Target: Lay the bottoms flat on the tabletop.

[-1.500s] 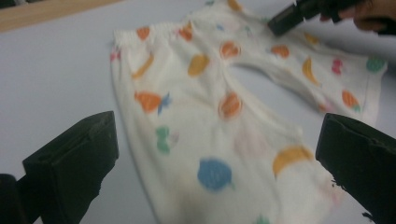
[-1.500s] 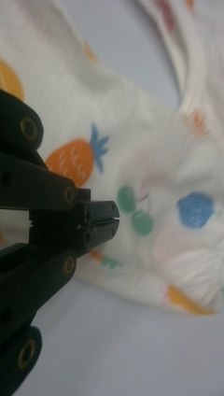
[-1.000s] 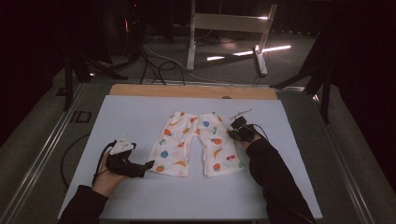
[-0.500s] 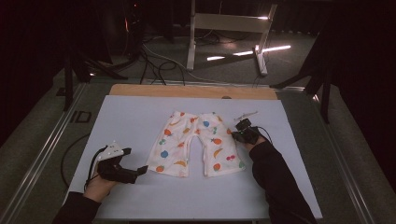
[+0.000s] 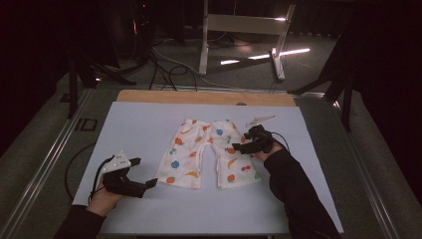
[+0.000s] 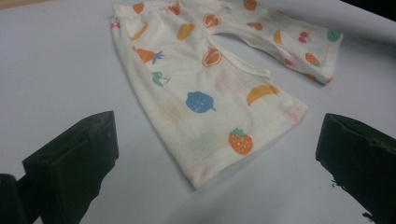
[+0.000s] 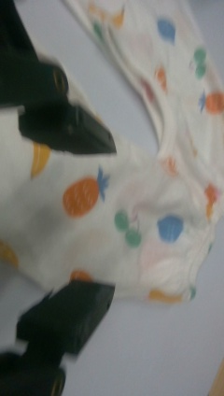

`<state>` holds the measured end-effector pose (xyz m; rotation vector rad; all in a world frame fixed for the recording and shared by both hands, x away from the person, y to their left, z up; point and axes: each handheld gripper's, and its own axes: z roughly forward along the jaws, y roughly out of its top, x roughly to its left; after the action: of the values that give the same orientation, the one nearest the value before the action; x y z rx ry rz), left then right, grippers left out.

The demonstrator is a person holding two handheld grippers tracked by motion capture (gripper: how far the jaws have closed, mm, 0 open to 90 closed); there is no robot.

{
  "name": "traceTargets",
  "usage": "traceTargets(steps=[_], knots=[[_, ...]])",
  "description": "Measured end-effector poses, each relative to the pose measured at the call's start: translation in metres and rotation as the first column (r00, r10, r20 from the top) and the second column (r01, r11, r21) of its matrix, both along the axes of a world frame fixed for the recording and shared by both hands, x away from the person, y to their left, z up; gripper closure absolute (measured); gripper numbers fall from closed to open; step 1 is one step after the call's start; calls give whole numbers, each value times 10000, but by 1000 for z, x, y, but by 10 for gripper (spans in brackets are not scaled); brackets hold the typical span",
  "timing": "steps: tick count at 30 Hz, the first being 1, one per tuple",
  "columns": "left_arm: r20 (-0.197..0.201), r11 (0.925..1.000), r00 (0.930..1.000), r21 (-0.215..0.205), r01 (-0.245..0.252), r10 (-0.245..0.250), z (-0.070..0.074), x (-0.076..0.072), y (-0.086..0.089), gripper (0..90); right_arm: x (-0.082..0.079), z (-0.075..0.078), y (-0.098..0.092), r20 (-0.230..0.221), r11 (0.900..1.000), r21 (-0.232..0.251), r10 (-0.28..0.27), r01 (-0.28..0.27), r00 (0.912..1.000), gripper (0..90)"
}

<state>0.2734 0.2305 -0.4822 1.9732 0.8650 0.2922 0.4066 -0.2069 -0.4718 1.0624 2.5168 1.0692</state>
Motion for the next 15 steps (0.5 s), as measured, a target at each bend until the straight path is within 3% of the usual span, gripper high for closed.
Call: traceTargets(steps=[3, 7, 15], knots=[[49, 10000, 10000, 56, 82, -82, 2, -2, 0, 1, -7, 6, 3, -102, 9982, 486, 353, -347, 9993, 139], [81, 9999, 9998, 50, 161, -161, 5, -4, -1, 1, -15, 9, 5, -25, 9939, 776, 789, -785, 9969, 115], [18, 9990, 9991, 140, 431, -432, 4, -11, 0, 1, -43, 6, -3, 166, 9865, 1182, 1123, -1134, 9935, 102]])
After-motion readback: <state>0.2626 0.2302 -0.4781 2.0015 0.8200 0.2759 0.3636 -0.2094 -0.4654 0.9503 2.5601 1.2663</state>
